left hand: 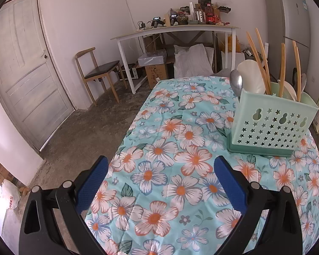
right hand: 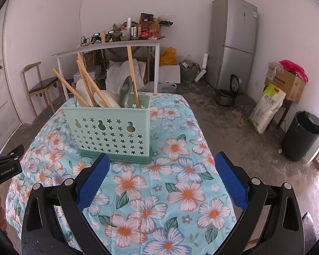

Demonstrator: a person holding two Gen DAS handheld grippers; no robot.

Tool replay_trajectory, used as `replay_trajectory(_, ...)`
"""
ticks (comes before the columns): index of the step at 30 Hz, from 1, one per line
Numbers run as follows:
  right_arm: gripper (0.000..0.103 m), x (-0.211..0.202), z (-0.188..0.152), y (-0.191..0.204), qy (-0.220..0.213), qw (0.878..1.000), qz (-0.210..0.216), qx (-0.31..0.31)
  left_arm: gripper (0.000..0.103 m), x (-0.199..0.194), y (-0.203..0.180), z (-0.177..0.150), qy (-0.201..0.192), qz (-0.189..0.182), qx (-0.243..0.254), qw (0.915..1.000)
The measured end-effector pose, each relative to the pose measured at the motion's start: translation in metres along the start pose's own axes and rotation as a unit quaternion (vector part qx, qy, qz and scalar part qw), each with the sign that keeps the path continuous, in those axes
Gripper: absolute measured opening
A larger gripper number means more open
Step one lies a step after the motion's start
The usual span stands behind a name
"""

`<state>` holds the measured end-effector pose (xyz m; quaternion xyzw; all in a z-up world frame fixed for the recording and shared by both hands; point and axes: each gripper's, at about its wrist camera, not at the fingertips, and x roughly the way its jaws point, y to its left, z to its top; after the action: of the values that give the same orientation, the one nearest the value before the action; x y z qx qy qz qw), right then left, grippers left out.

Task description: Organize utensils

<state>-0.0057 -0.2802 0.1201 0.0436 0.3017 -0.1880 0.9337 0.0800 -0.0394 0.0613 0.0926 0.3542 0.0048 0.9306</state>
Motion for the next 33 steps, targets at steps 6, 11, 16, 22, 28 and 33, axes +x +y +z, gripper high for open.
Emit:
replay_trajectory(6,0.095,0.0004,0.0000,-0.0011,0.000,1.000,-0.001,0.000,0.097,0.0011,-0.0012,0.0001,0.000,0.000,0.002,1.0000)
replay_trajectory(11,0.095,-0.0003,0.0003,-0.0019,0.000,1.000,0.000,0.000,0.097,0.0008,-0.0012,0.0005,0.001,-0.001,0.001,1.0000)
replay_trajectory(16,0.095,0.0006,-0.0001,-0.0018,0.000,1.000,0.000,0.000,0.097,0.0008,-0.0010,0.0001,0.001,-0.001,0.001,1.0000)
replay_trajectory(22,0.095,0.0005,0.0000,-0.0016,0.000,1.000,0.000,0.000,0.097,0.0009,-0.0009,0.0003,0.001,0.000,0.001,1.0000)
replay_trajectory(28,0.095,0.0002,0.0001,-0.0009,0.000,1.000,0.000,0.000,0.097,0.0008,-0.0006,0.0008,0.000,0.000,0.001,1.0000)
replay_trajectory(33,0.095,0.0003,0.0002,-0.0033,-0.001,1.000,0.000,0.000,0.097,0.0009,-0.0017,0.0010,0.000,0.000,0.001,1.0000)
